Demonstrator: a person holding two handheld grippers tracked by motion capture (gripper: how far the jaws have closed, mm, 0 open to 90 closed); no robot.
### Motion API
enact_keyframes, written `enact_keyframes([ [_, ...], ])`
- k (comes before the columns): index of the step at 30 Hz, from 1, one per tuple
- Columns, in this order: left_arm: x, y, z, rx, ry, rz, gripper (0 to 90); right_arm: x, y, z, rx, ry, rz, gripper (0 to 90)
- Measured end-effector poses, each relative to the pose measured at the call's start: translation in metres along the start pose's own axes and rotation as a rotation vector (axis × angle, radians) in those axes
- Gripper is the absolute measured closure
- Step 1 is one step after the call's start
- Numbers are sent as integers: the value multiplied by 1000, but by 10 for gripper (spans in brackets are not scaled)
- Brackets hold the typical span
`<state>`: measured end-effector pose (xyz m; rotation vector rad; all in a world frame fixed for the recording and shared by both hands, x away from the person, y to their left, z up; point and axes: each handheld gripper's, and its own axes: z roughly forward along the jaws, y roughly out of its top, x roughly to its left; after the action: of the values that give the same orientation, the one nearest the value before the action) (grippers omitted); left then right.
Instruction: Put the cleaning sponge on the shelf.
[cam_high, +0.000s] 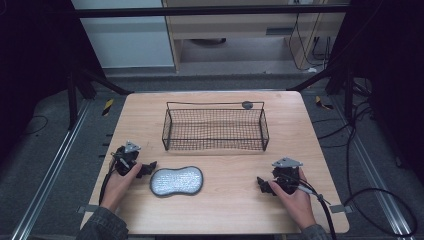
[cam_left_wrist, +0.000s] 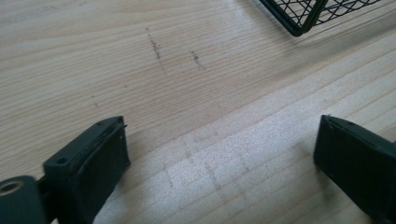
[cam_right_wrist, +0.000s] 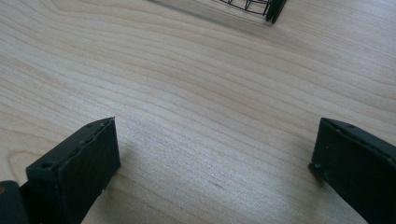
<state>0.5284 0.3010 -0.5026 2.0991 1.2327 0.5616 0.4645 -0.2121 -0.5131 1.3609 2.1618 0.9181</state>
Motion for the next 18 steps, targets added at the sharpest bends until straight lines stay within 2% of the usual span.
enact_keyframes([
  [6,0,7,-15,-45,-22,8,39,0,1,1,1,4,-3,7],
  [8,0,8,-18,-42,-22,19,35,-1,1,1,1,4,-5,7],
  [10,2,10,-25,-35,-5,59,35,-1,1,1,1,5,-6,7],
  [18,5,13,-41,-22,-50,97,37,-1,1,1,0,13,-9,6],
])
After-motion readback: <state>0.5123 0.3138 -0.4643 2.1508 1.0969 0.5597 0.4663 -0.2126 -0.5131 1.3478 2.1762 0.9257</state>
